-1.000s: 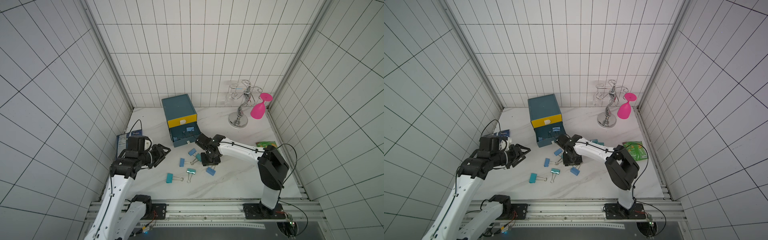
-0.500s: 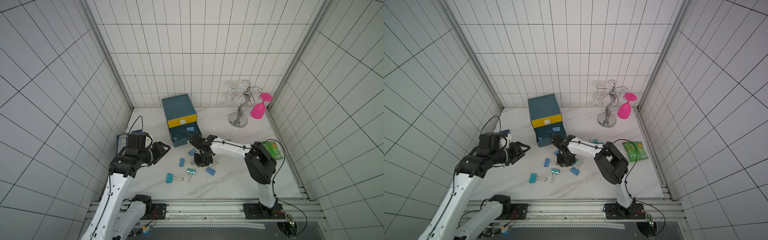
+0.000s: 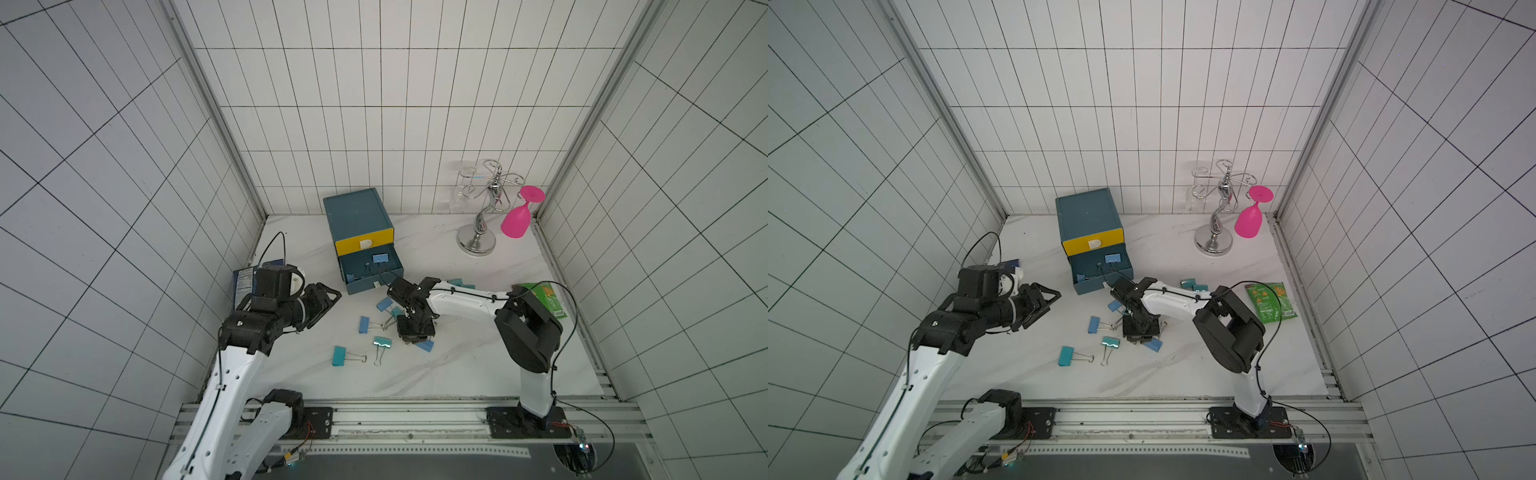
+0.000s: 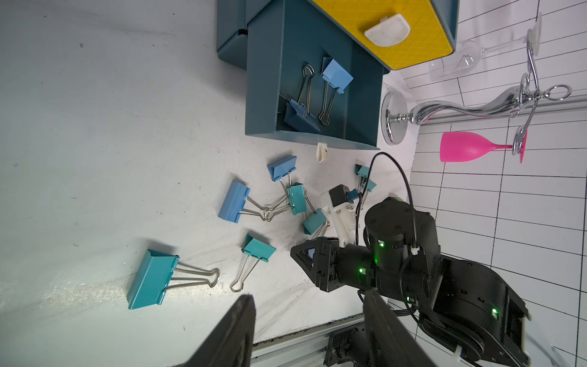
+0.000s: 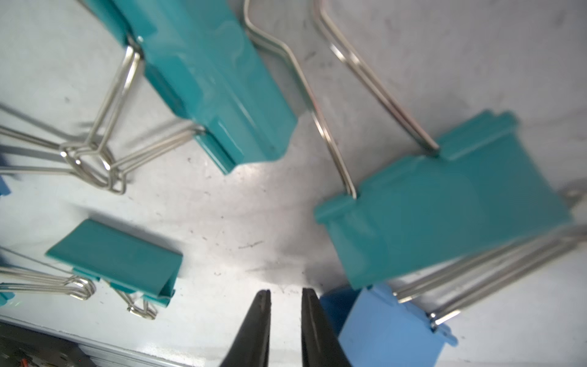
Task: Put the binder clips in the drawer according to color
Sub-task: Pick up the binder clip at the center of the board.
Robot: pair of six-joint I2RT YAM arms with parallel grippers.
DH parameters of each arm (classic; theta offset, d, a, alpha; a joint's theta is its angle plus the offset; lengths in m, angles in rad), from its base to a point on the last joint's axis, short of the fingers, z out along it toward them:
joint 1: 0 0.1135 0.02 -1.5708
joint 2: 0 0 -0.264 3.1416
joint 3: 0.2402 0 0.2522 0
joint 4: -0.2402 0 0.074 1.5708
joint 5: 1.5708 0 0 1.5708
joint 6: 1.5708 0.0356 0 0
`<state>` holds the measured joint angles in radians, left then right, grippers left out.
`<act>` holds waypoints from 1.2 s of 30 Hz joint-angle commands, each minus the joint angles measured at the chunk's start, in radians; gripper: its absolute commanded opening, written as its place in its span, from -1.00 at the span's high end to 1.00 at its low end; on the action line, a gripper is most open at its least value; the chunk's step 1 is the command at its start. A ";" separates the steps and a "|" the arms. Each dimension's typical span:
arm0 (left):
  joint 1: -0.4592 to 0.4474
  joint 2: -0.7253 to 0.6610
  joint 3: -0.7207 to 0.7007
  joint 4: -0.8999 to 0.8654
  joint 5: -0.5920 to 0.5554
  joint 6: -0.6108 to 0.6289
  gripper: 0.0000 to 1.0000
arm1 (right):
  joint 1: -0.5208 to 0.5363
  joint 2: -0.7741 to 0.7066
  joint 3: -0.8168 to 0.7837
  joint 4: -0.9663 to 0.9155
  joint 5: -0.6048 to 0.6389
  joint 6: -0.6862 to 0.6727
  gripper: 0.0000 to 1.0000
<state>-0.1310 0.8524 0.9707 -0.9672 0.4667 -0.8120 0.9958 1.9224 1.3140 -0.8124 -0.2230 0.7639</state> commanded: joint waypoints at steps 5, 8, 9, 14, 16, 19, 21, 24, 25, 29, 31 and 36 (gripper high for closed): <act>-0.004 0.015 -0.016 0.062 0.015 -0.031 -0.16 | 0.009 -0.093 -0.071 -0.057 0.042 0.020 0.57; -0.004 0.026 -0.018 0.068 0.027 -0.039 -0.16 | 0.009 -0.108 -0.087 -0.067 0.045 0.025 0.57; -0.004 0.029 -0.018 0.067 0.031 -0.039 -0.16 | 0.009 -0.116 -0.091 -0.068 0.047 0.026 0.57; -0.004 0.037 -0.017 0.067 0.044 -0.039 -0.16 | 0.016 -0.163 -0.098 -0.087 0.070 0.024 0.55; -0.005 0.035 -0.017 0.067 0.044 -0.038 -0.16 | 0.018 -0.183 -0.091 -0.107 0.082 0.023 0.54; -0.005 0.035 -0.017 0.073 0.046 -0.036 -0.16 | 0.021 -0.220 -0.077 -0.136 0.104 0.021 0.50; -0.006 0.034 -0.017 0.081 0.040 -0.032 -0.16 | 0.021 -0.245 -0.067 -0.159 0.125 0.021 0.40; -0.007 0.037 -0.020 0.096 0.027 -0.037 -0.16 | 0.018 -0.272 -0.067 -0.197 0.158 0.027 0.19; -0.007 0.041 -0.021 0.101 0.029 -0.039 -0.16 | 0.018 -0.280 -0.072 -0.204 0.167 0.031 0.11; -0.016 0.063 -0.004 0.105 0.029 -0.021 -0.16 | 0.015 -0.329 -0.131 -0.202 0.219 0.069 -0.33; -0.021 0.068 0.005 0.101 0.024 -0.015 -0.16 | 0.008 -0.340 -0.158 -0.189 0.221 0.088 -0.44; -0.026 0.074 0.012 0.104 0.025 -0.016 -0.16 | -0.007 -0.314 -0.186 -0.137 0.196 0.114 -0.55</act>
<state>-0.1524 0.9264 0.9596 -0.8864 0.5007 -0.8452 0.9985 1.5967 1.1370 -0.9615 -0.0429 0.8452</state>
